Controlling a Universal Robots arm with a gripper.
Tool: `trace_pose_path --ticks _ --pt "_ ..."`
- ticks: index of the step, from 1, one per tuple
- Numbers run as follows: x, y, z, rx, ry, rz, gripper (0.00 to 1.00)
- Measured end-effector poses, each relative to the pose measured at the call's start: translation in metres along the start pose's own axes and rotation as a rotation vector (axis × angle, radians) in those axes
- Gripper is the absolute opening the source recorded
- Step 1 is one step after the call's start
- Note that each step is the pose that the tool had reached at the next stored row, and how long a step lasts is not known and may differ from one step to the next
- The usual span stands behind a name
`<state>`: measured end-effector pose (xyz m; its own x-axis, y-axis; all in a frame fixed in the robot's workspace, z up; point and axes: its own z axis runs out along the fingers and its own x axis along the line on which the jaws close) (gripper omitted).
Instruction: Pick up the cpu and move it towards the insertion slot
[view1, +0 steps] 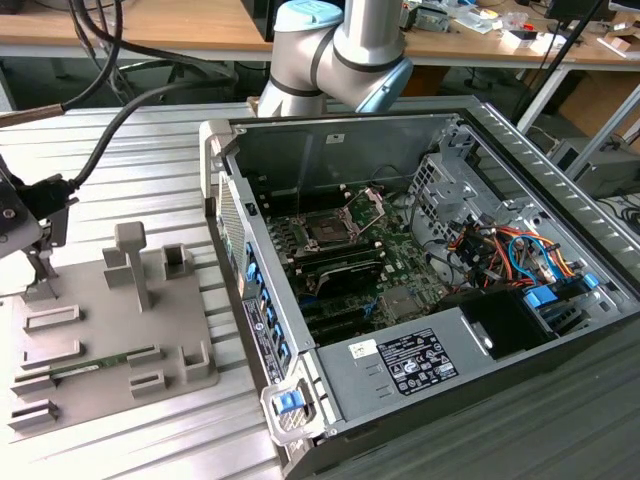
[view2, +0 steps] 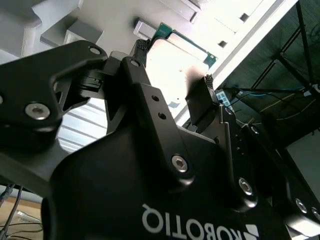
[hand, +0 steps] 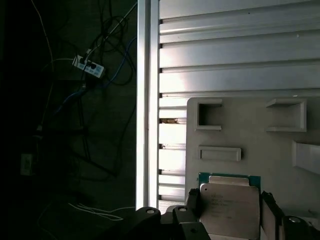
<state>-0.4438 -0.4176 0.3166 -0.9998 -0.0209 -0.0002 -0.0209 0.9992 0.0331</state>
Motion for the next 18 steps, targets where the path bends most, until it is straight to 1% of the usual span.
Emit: trace_pose_path --ticks 2,5,16,18 --pt "0.0 0.0001 -0.0023 0.0 0.0 0.0 0.55" --pt "0.0 0.0002 -0.0076 -0.0001 -0.0001 0.0 0.55" --pt "0.0 0.0007 -0.0221 0.0 0.0 0.0 0.55" --pt "0.0 0.0008 -0.0256 0.0 0.0 0.0 0.55"
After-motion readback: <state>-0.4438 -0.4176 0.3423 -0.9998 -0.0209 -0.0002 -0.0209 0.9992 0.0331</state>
